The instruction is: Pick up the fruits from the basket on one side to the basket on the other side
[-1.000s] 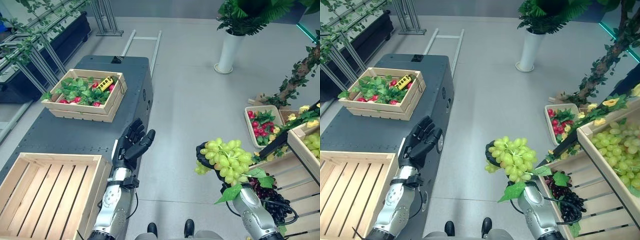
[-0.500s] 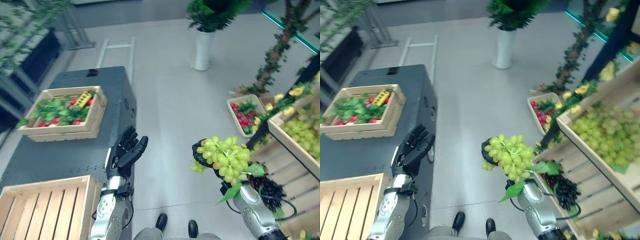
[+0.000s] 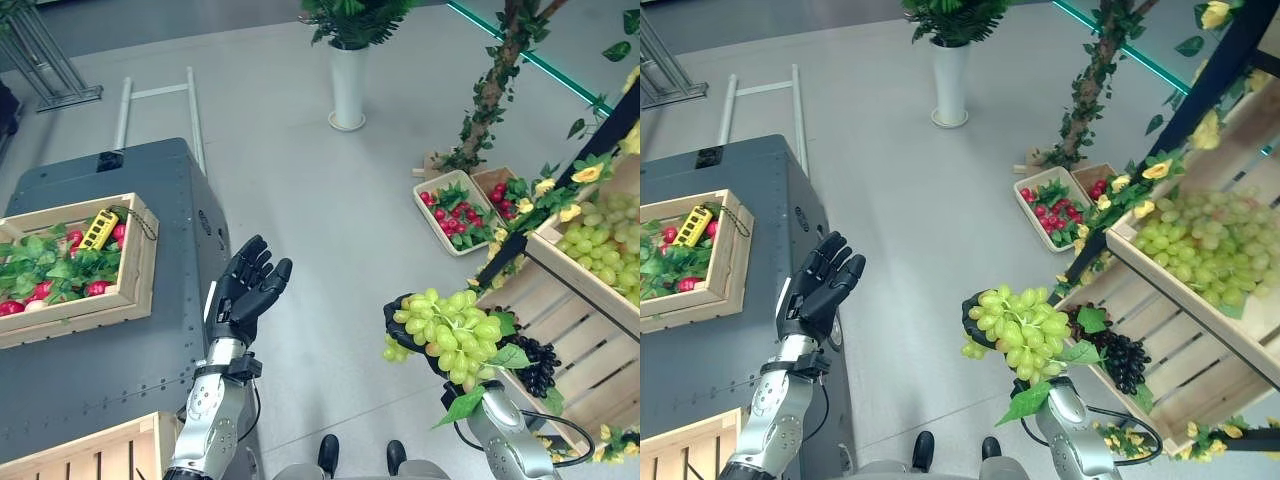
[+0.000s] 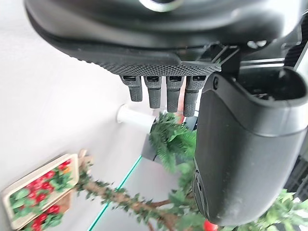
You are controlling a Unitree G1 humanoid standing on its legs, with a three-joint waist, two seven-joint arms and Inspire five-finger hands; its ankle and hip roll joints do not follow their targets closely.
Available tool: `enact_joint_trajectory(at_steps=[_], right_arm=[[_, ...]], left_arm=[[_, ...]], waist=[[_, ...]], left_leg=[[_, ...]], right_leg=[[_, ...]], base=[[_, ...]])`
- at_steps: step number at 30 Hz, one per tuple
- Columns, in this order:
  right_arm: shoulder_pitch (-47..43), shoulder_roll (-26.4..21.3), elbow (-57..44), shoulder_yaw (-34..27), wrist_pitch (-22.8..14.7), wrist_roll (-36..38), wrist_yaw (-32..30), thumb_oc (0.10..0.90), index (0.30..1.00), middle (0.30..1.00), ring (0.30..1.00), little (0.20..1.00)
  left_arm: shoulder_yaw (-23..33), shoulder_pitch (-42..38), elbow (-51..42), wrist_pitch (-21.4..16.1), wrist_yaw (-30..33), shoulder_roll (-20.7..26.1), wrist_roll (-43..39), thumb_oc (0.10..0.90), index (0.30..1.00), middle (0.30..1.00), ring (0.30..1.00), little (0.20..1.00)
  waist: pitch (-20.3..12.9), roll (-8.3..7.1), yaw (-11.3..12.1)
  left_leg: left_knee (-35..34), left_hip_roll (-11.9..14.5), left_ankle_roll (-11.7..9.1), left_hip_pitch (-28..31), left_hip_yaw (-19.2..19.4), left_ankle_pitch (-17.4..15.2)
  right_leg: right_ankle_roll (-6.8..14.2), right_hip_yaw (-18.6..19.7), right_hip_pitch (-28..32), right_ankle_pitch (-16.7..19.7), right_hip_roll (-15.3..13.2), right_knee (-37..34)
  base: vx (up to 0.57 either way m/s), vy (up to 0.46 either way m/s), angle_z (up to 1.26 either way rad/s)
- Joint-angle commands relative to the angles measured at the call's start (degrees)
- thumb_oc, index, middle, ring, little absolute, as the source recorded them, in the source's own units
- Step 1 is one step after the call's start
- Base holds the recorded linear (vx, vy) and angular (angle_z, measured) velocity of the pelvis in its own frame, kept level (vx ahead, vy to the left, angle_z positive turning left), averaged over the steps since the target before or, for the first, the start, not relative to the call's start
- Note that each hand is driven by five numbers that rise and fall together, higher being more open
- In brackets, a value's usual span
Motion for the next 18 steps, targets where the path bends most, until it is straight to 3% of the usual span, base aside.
enact_joint_trajectory(at_steps=[1, 5, 7, 8, 9, 12, 13, 18], right_arm=[[-2.6, 0.35, -8.7, -3.44, -5.73, 3.22, 4.39, 0.4, 0.3, 0.3, 0.3, 0.3], [-4.94, 0.76, -6.47, -1.49, -5.5, 3.22, 4.48, 0.4, 0.3, 0.3, 0.3, 0.3], [-5.32, 1.13, -5.37, -0.89, -5.92, 2.77, 5.3, 0.4, 0.3, 0.3, 0.3, 0.3], [-5.39, 1.42, -4.67, -0.48, -6.17, 2.36, 5.71, 0.4, 0.3, 0.3, 0.3, 0.3], [-6.32, 1.32, -3.28, 0.01, -5.92, 2.01, 4.94, 0.4, 0.3, 0.3, 0.3, 0.3], [-7.29, 0.15, -4.3, 0.24, -5.02, 2.55, 3.51, 0.4, 0.3, 0.3, 0.3, 0.3], [-7.5, -0.07, -3.57, 0.39, -6.14, 1.48, 3.07, 0.4, 0.3, 0.3, 0.3, 0.3], [-6.29, -1.03, -4.59, -1.85, -6.97, 1.93, 2.55, 0.4, 0.3, 0.3, 0.3, 0.3]], left_arm=[[2.99, -1.02, -6.67, -3.1, 2.49, 2.54, 4.14, 0.8, 0.9, 0.9, 0.9, 0.9], [4.74, -1.55, -5.28, -1.6, 6.49, 3.95, 4.35, 0.8, 0.9, 0.9, 0.9, 0.9], [5.55, -1.43, -4.6, -1.57, 6.99, 4.1, 3.41, 0.8, 0.9, 0.9, 0.9, 0.9], [5.79, -1.24, -4.78, -1.47, 7.67, 3.65, 3.9, 0.8, 0.9, 0.9, 0.9, 0.9], [5.54, -1.72, -4.31, -0.18, 8.43, 3.1, 3.1, 0.8, 0.9, 0.9, 0.9, 0.9], [4.95, -3.17, -3.75, 1.41, 7.79, 2.44, -0.97, 0.8, 0.9, 0.9, 0.9, 0.9], [3.26, -3.99, -3.6, 0.08, 7.85, 1.6, 1.8, 0.8, 0.9, 0.9, 0.9, 0.9], [1.18, -4.69, -3.59, 0.63, 6.95, 1.24, 3.51, 0.8, 0.9, 0.9, 0.9, 0.9]], waist=[[-4.12, 0.18, -0.38], [-3.91, 0.17, 1.21], [-4.06, -0.9, 2.45], [-4.49, -1.32, 3.55], [-4.66, -1.96, 3.7], [-4.8, -2.21, 3.03], [-4.93, -2.28, 2.55], [-5.55, -2.28, 1.06]], left_leg=[[0.11, 0.41, 0.63, 0.04, 3.5, -5.73], [0.11, 1.36, 0.61, -0.93, 7.18, -4.33], [0.11, 1.54, -0.56, -1.53, 8.54, -3.23], [0.11, 2.1, -1.41, -2.01, 10.07, -2.86], [0.11, 2.5, -2.5, -2.51, 11.01, -2.54], [0.11, 2.99, -3.01, -2.96, 11.37, -2.05], [0.11, 3.53, -3.56, -2.96, 11.89, -2.23], [0.11, 4.17, -3.71, -1.96, 11.46, -2.95]], right_leg=[[-1.15, -9.22, -2.39, 4.21, -2.85, 6.76], [-2.19, -14.3, -3.96, 1.21, -2.75, 19.57], [-2.74, -16.14, 0.56, -1.05, -1.75, 11.87], [-3.09, -18.85, 3.43, -1.65, -2.18, 6.53], [-2.83, -16.49, 6.02, -0.6, -1.3, -0.4], [-2.99, -15.8, 6.27, 1.05, -0.97, -3.63], [-3.57, -15.4, 6.2, 0.91, -0.56, -3.84], [-4.52, -14.72, 5.96, 0.54, 0.4, -3.84]], base=[[-0.1, 0.035, -0.87], [-0.13, -0.038, -0.95], [-0.09, -0.189, -0.74], [-0.07, -0.268, -0.82], [-0.06, -0.237, -0.85], [-0.09, -0.17, -0.55], [-0.06, -0.104, -0.08], [-0.05, -0.146, -0.12]])
